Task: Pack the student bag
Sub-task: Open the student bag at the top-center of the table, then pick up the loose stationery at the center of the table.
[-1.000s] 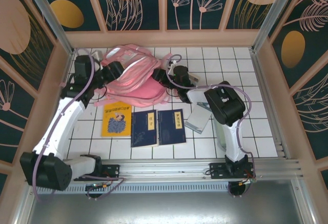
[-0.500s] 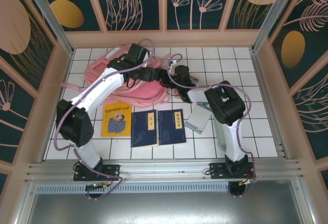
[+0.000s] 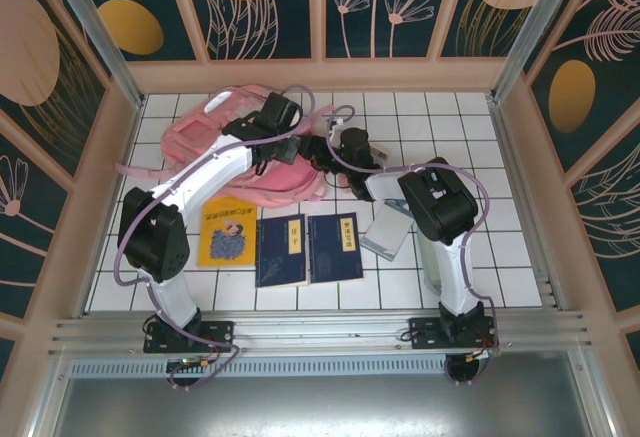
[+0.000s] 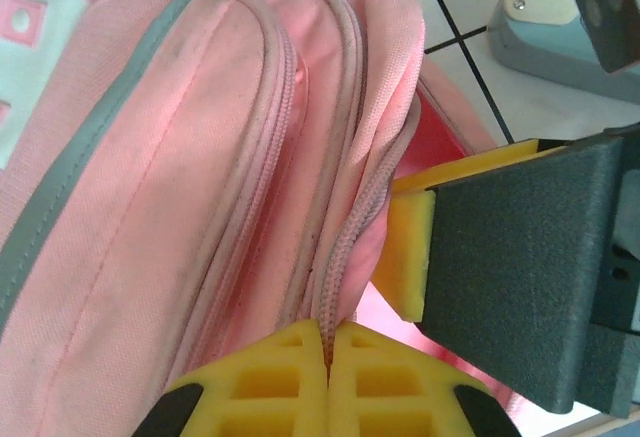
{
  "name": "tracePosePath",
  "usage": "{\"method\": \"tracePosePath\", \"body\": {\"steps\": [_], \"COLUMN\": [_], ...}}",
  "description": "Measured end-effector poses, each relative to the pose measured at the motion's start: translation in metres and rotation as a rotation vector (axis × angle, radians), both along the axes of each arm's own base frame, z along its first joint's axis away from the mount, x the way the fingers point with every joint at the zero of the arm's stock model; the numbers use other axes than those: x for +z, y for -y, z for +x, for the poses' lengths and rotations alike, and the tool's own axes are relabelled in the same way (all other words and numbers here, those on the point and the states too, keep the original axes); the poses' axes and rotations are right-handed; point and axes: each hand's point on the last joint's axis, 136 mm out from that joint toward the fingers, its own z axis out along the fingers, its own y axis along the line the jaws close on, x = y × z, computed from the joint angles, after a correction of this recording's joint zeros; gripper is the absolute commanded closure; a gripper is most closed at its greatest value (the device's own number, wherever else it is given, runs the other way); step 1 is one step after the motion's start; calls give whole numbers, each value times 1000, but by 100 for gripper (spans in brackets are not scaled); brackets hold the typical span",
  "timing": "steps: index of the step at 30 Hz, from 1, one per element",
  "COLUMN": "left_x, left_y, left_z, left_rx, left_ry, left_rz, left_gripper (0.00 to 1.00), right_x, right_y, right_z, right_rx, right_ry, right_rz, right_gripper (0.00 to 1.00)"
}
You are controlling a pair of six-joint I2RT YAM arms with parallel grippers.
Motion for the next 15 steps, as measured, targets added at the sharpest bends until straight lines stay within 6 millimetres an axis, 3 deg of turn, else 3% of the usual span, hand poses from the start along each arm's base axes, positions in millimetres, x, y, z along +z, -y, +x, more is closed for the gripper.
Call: {"method": "tracePosePath", "body": {"steps": [3, 6, 11, 13, 15], "left_x": [2, 23, 79, 100, 113], "left_y": [0, -5, -24, -31, -33], "left_z": [0, 0, 3, 5, 7], "left_rx": [-1, 14, 58, 79, 90], "left_ry": [16, 70, 193, 236, 263], "left_rz": [-10, -36, -97, -117, -136], "left_gripper": [100, 100, 100, 100, 100], "right_x": [-1, 15, 79, 107, 129], "right_y": [5, 15, 41, 59, 81], "right_z": [0, -4, -21, -30, -33], "right_rx": [-29, -86, -200, -238, -285], "right_ry": [15, 66, 228, 300, 361], "right_rz": [-67, -187, -350, -389, -447], "right_gripper": [42, 28, 16, 3, 1]}}
